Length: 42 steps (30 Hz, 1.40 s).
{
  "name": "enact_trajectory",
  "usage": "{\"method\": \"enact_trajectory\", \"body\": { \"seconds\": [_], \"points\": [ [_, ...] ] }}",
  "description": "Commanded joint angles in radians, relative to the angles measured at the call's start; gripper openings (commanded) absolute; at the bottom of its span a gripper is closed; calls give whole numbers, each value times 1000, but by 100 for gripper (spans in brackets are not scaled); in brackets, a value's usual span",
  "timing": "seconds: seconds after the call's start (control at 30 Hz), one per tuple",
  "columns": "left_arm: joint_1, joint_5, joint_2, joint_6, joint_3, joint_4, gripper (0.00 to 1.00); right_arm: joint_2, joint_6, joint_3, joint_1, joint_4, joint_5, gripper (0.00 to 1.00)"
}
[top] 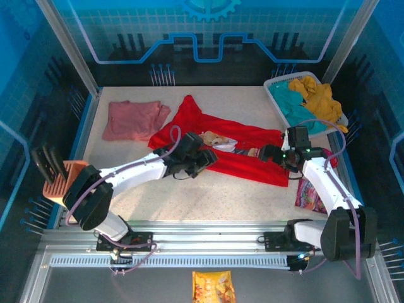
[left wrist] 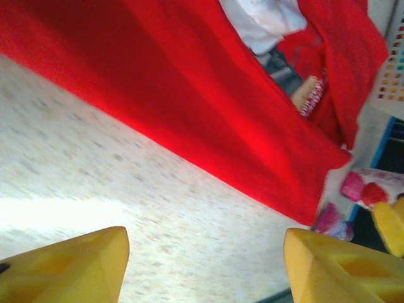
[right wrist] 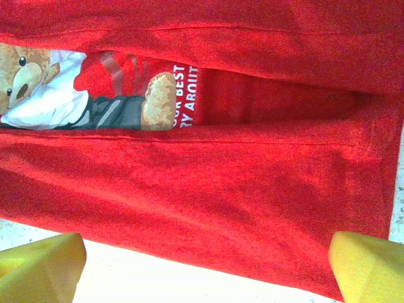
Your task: Fold and stack the t-shirts
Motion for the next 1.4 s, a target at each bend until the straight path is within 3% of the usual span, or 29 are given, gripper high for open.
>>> {"method": "enact_trajectory", "body": {
  "seconds": [0.0, 0.2, 0.4, 0.7, 1.37],
  "points": [
    [-61, -187, 27, -290, 11, 75, 61, -29, 21, -10, -15, 13, -30, 100],
    [-136, -271, 146, -446, 101, 19, 47, -38, 12, -1, -20, 2, -23, 100],
    [-205, -354, 233, -558, 139, 24, 44, -50, 5, -16, -33, 7, -23, 100],
    [-215, -336, 357, -625, 167, 79, 46, -45, -17, -24, -69, 11, -52, 100],
    [-211, -416, 503, -632, 242, 86, 26, -62, -43, -43, -124, 3, -98, 100]
  ]
}}
